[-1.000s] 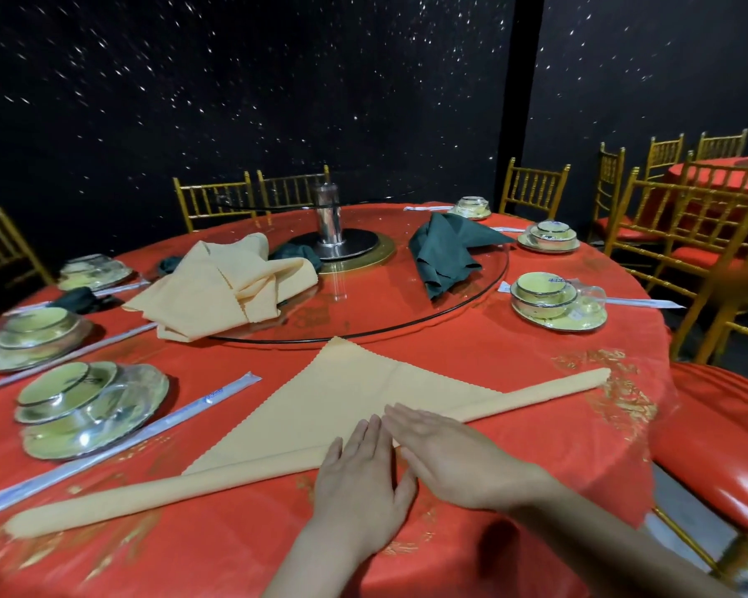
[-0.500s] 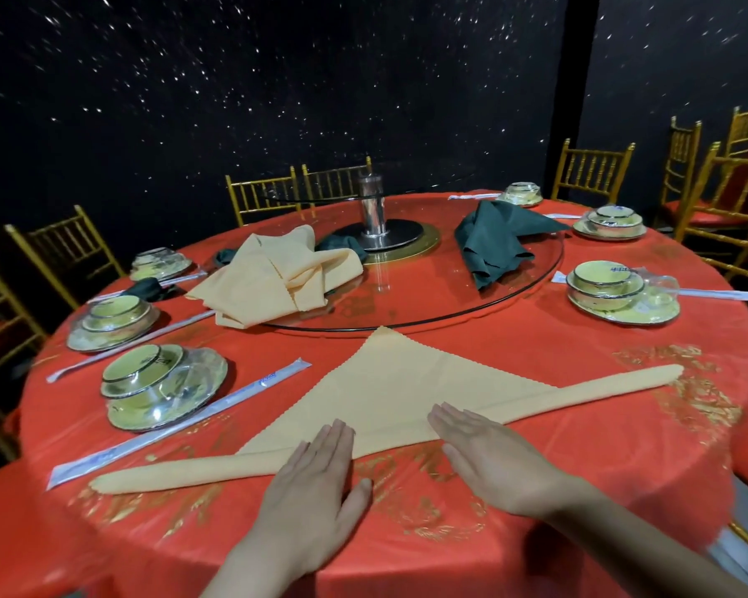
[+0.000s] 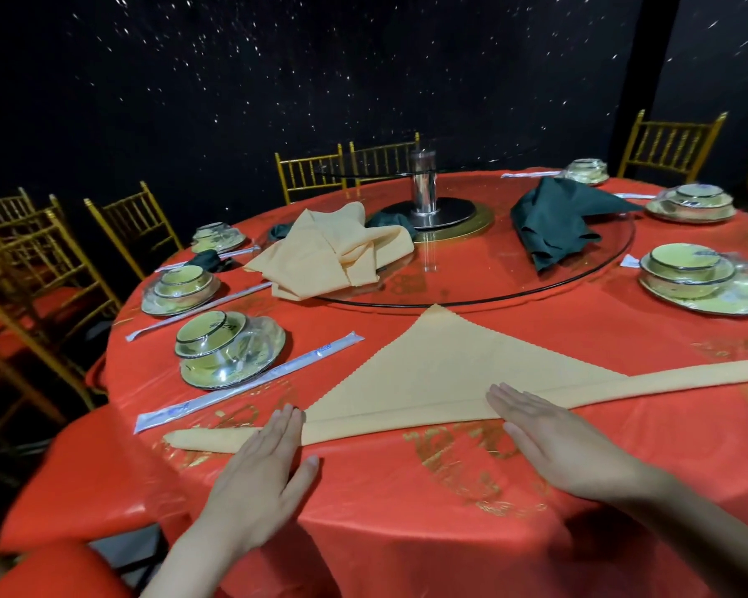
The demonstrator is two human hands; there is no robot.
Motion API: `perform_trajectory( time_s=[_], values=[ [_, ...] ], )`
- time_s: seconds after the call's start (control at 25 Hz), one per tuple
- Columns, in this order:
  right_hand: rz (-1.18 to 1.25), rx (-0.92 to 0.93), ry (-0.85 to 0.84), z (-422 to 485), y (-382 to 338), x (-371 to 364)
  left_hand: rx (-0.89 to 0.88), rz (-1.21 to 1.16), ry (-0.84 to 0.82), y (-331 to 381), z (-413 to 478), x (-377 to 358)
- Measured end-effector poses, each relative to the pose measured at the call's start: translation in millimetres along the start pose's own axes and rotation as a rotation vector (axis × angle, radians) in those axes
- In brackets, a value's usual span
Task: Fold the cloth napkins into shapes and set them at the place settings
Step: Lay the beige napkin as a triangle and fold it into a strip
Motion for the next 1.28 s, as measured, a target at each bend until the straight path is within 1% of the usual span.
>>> perform_trajectory(
  time_s=[0.16,0.36,0.48,0.6,0.64,0.68,0.76,0.8,0.84,0.96,1.0,1.04,1.12,1.16,1.2,1.28],
  values=[
    [0.032,-0.011,-0.005,0,5,-3,0.035,0.02,0.013,-21,-6,2],
    [0.038,-0.016,-0.014,0,5,-2,0.076,-0.022,0.041,-49,-11,3],
    [0.047,-0.025,-0.023,0,4,-2,0.122,-0.075,0.08,-48,-10,3],
    [0.047,-0.009,-0.016,0,5,-5,0.16,-0.083,0.18,-26,-3,10],
    [0.046,-0.002,-0.013,0,5,-5,0.118,-0.061,0.226,-12,0,13],
    [0.036,0.005,-0.011,0,5,-4,0.034,-0.055,0.262,7,4,15],
    [0.019,0.015,0.007,0,4,-4,-0.2,-0.075,0.313,47,12,16],
    [0.021,0.015,0.009,0,4,-4,-0.285,-0.083,0.312,64,17,15],
    [0.027,0.016,0.011,0,3,-4,-0.319,-0.088,0.294,76,22,15],
    [0.097,-0.009,0.037,-1,-4,2,-0.317,-0.085,0.273,87,32,14],
    [0.147,-0.044,0.078,-1,-5,6,-0.314,-0.071,0.291,88,34,12],
    [0.171,-0.079,0.156,-1,-3,11,-0.306,-0.066,0.318,87,35,11],
    [0.11,-0.104,0.298,1,3,20,-0.291,-0.097,0.324,86,36,12],
    [0.069,-0.087,0.33,2,7,22,-0.281,-0.108,0.32,86,36,13],
    [0.052,-0.075,0.339,2,9,25,-0.267,-0.094,0.316,86,37,14],
    [0.059,-0.081,0.3,0,12,27,-0.218,-0.065,0.271,83,35,18]
  ],
)
Point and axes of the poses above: each hand's wrist, its own z-axis towards the middle knuckle, its own x-axis out of the back of the hand, y = z × x, the point moved 2 cm from there along z, towards the middle knuckle, and after that the axes turned 6 degrees about x, right-handed, at the moved point
